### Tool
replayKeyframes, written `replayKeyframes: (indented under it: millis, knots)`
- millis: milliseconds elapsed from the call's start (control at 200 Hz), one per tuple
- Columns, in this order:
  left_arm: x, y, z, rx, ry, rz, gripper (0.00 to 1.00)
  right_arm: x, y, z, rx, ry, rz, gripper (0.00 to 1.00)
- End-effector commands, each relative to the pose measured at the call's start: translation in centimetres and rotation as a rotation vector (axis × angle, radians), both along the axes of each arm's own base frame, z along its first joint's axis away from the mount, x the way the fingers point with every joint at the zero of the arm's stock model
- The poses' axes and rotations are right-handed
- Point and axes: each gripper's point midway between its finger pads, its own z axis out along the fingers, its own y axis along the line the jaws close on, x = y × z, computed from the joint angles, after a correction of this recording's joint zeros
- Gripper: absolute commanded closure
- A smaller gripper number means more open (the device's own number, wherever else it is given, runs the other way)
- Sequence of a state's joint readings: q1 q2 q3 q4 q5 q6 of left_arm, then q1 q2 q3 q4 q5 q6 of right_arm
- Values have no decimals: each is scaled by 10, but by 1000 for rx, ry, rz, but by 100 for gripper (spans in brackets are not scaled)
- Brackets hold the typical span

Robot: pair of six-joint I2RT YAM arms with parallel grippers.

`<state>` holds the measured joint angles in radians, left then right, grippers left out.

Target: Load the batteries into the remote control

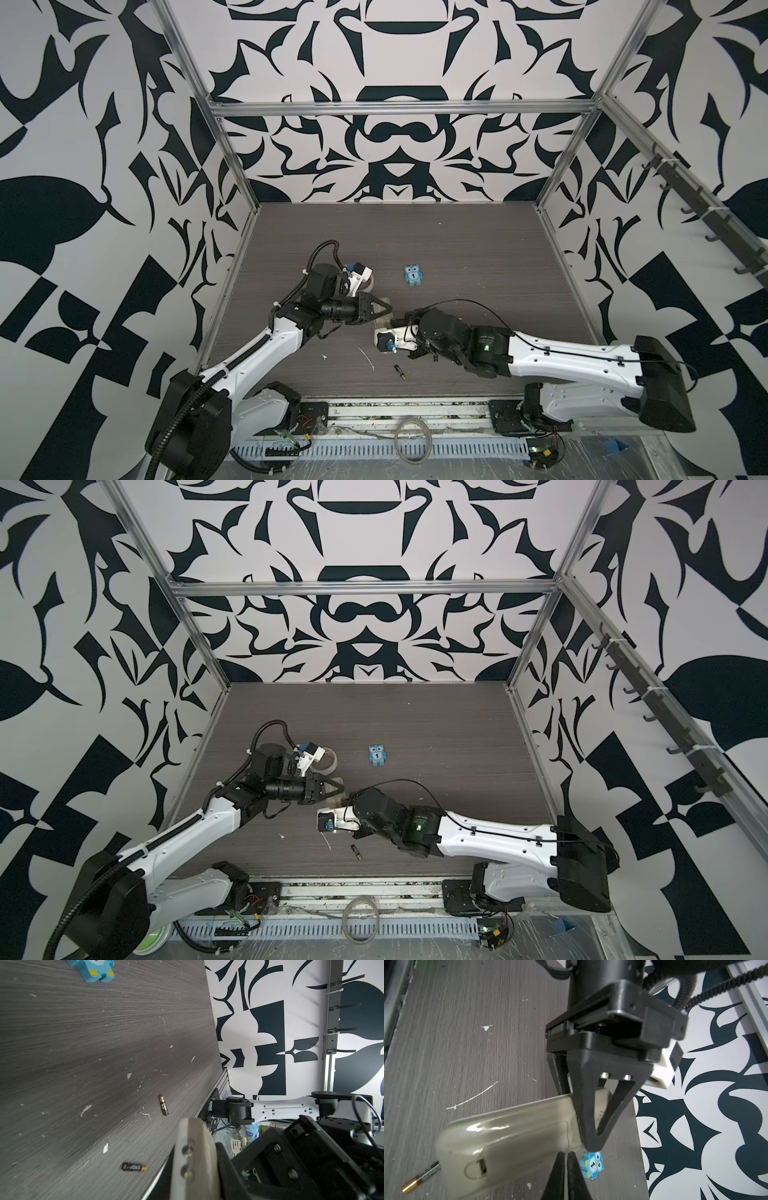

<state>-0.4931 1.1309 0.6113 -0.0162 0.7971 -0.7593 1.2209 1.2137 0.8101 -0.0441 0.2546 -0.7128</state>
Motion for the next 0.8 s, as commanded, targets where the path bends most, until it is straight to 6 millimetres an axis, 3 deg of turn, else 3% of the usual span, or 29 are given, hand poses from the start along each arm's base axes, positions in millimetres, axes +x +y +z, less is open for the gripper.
replayKeyframes:
  millis: [0, 160, 490, 795]
  knots:
    - [-6, 0, -2, -2, 17, -20, 100, -9, 0, 22, 73, 11, 38, 85]
    - [-6, 0, -1, -6, 13, -22, 100, -38, 1, 17, 87, 127, 157, 69]
    - [-11, -3, 8, -47, 10, -52, 100, -49, 4, 11, 81, 188, 201, 53]
    - [-12, -5, 14, -77, 9, -66, 100, -50, 6, 16, 105, 183, 211, 51]
